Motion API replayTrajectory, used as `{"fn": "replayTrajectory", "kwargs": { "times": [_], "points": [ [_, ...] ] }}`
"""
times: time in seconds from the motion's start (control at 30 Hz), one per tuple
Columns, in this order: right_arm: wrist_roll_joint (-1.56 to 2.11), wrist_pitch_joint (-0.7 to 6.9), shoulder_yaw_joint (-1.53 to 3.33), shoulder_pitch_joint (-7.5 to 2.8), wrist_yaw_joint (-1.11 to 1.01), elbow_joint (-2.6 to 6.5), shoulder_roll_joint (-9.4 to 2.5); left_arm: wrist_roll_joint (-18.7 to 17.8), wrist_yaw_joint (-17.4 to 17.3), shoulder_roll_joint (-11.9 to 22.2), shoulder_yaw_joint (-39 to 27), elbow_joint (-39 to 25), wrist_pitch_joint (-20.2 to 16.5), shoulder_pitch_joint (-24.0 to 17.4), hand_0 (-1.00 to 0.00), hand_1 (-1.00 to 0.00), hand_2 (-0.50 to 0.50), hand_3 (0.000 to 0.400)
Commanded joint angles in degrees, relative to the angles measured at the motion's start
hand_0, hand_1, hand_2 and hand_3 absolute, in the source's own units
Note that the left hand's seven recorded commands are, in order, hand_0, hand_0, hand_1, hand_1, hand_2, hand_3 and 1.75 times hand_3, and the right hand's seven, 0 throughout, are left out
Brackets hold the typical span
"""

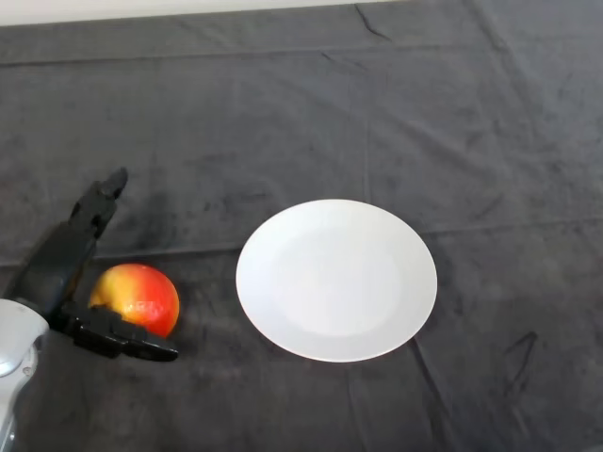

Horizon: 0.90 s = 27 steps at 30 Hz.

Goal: Move the apple to the plate

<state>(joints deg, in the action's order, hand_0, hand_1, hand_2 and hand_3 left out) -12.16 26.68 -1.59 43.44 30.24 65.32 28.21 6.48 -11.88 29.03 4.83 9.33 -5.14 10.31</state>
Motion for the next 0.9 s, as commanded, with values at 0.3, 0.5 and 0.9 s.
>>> {"fn": "replayTrajectory", "kwargs": {
  "times": [0.3,0.5,0.9],
  "points": [
    [-0.28,0.89,-0.81,-2.24,-0.1,-0.02,0.5,3.9,-0.7,2.9,1.8,1.8,0.7,-0.4,-1.0,-1.0,0.0,0.4],
    [-0.3,0.91,-0.83,-2.23,-0.11,-0.01,0.49,4.5,-0.6,3.2,1.4,1.3,0.9,-0.1,-1.0,-1.0,0.0,0.4],
    [-0.33,0.92,-0.86,-2.24,-0.11,-0.02,0.49,4.6,0.7,2.6,-0.4,-3.6,0.3,0.3,-1.0,-1.0,0.0,0.4]
  ]
}}
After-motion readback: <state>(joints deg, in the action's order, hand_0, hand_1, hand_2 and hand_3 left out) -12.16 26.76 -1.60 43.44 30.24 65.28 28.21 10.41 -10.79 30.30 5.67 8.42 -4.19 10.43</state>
